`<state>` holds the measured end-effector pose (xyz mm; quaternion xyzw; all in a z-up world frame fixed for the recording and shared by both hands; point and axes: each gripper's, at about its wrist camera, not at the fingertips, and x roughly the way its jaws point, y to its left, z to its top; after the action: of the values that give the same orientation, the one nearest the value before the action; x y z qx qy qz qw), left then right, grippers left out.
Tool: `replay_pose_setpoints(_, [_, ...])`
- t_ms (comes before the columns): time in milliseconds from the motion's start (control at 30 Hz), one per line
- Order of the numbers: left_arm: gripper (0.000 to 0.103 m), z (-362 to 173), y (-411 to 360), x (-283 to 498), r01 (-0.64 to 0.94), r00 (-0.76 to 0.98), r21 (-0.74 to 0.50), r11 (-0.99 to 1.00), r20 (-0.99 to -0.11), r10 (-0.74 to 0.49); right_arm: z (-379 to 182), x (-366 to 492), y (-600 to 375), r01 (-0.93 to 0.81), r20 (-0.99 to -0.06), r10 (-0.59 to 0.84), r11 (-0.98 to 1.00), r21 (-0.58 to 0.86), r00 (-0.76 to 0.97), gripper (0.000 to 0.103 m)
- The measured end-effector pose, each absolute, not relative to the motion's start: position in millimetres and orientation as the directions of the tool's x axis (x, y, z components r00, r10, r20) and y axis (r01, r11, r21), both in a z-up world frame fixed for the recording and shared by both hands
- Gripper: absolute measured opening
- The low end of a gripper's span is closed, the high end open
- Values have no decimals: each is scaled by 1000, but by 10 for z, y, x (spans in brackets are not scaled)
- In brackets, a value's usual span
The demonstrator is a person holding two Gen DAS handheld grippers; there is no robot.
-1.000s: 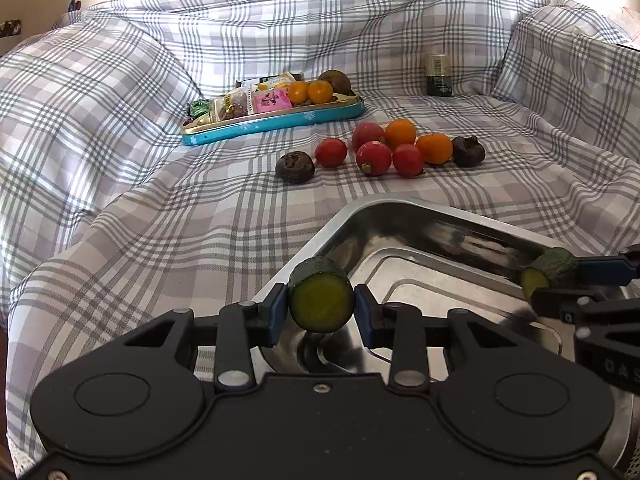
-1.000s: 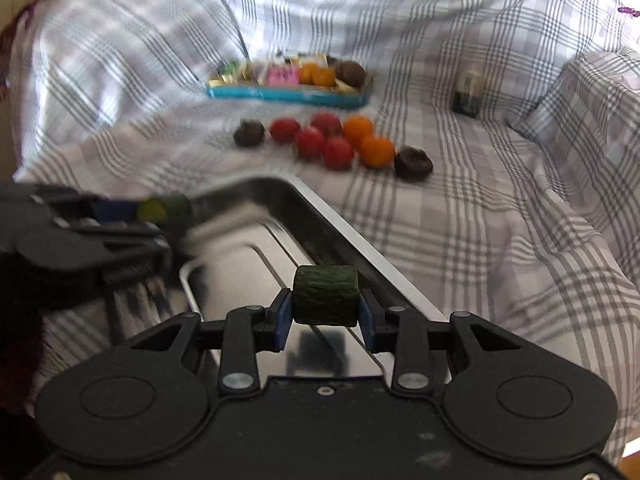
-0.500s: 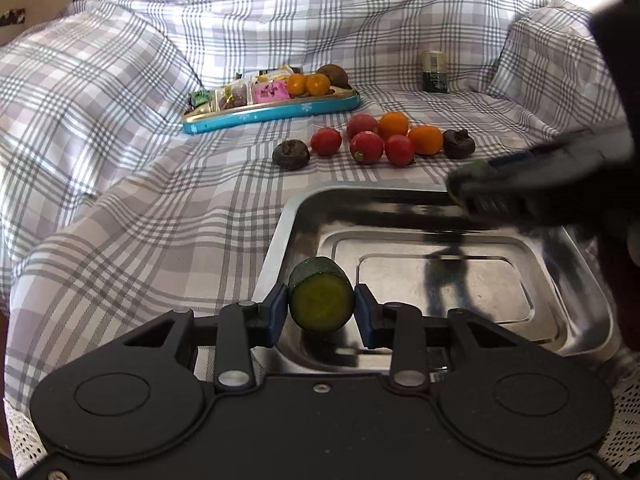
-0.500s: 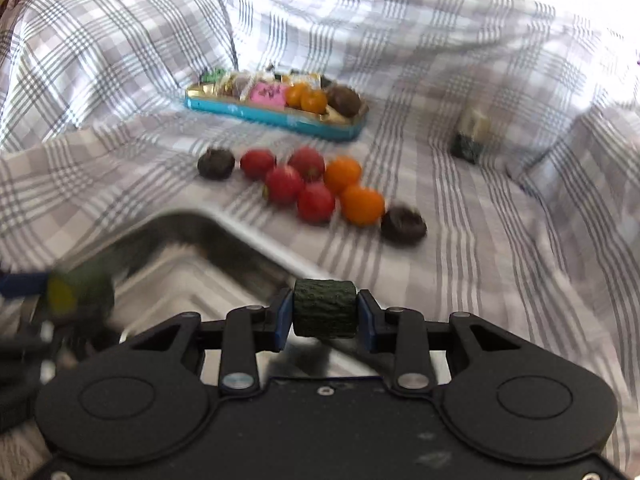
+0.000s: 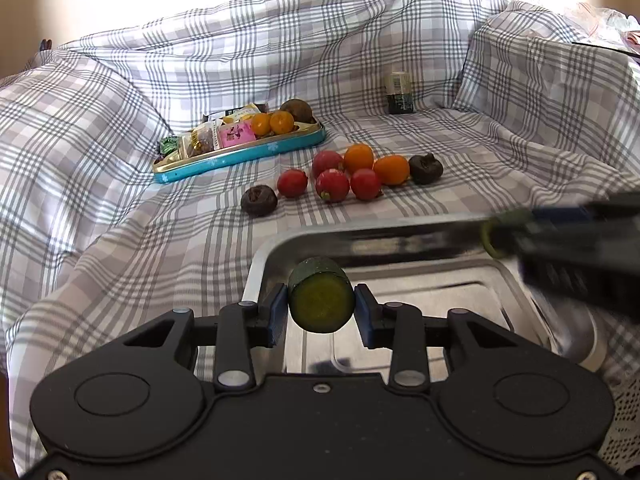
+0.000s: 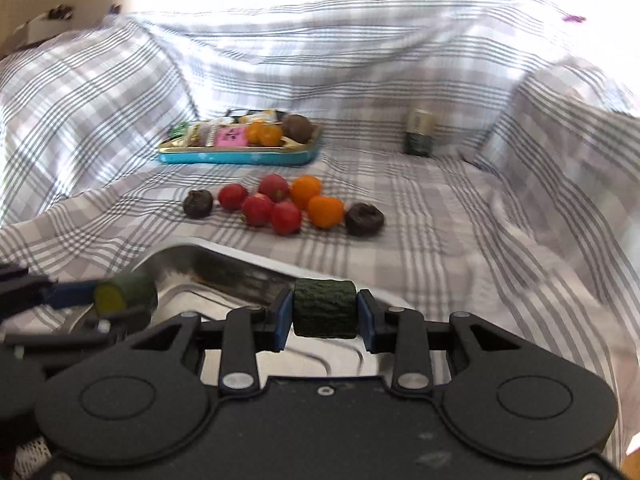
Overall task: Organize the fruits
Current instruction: 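Open the left tool dropping its cucumber into the tray while the right tool releases its cucumber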
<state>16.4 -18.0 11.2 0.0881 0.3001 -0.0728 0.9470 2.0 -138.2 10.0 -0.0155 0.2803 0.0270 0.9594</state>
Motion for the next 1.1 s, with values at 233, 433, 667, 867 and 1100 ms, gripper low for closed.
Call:
replay_pose_setpoints(233, [44, 144, -149, 150, 188, 799, 97, 977, -594, -95, 91, -202, -1355, -43, -481, 42, 999, 9, 876, 35])
replay_pose_setpoints(433, [45, 134, -213, 36, 193, 805, 143, 971, -589, -73, 42, -201, -1340, -46, -500, 47, 999, 16, 865, 36])
replay_pose_setpoints(667, [45, 182, -237, 28, 195, 814, 154, 969, -577, -72, 27, -190, -1332, -43, -508, 45, 999, 16, 860, 36])
replay_pose_setpoints(867, [45, 168, -236, 26, 197, 808, 156, 968, -586, -70, 26, -195, -1318, -44, -509, 46, 999, 16, 859, 36])
replay_pose_setpoints(1100, [45, 188, -228, 12, 188, 811, 160, 969, -582, -61, 26, -189, -1317, -40, -509, 42, 999, 15, 859, 36])
